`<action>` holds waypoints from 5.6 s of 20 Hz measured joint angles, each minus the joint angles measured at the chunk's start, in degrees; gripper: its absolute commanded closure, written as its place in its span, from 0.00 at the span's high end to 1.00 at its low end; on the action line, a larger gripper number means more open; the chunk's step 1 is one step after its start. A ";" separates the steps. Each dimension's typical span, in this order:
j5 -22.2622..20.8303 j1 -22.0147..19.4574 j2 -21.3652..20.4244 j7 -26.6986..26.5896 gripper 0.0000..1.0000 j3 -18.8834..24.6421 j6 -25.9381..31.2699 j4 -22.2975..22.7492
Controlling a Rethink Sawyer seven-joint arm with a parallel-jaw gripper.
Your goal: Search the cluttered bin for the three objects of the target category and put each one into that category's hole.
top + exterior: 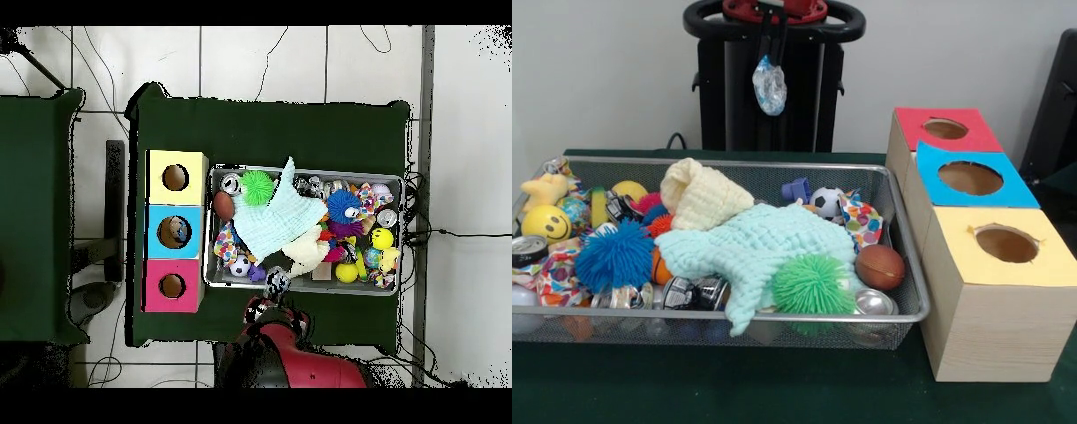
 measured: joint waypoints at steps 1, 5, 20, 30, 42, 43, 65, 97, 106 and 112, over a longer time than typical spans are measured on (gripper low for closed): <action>0.00 0.01 -0.28 0.00 0.00 0.00 0.34 0.08; 0.01 0.02 -0.71 0.00 0.00 0.11 1.09 0.11; 1.00 1.15 -0.88 0.00 0.00 0.33 9.78 -0.80; 1.87 6.44 -0.35 0.00 0.00 0.39 9.79 -1.45; 5.54 18.05 4.52 0.14 0.00 -0.84 9.79 -5.45; 5.83 18.64 4.84 0.19 0.00 -1.00 9.78 -5.75; 16.12 34.52 13.85 9.26 0.00 -10.65 9.79 -16.86; 23.41 39.32 21.83 9.50 0.00 -16.93 9.80 -25.21; 26.84 42.92 24.61 9.52 0.00 -18.99 9.80 -25.35; 28.86 45.02 25.75 9.82 0.00 -19.79 9.77 -25.37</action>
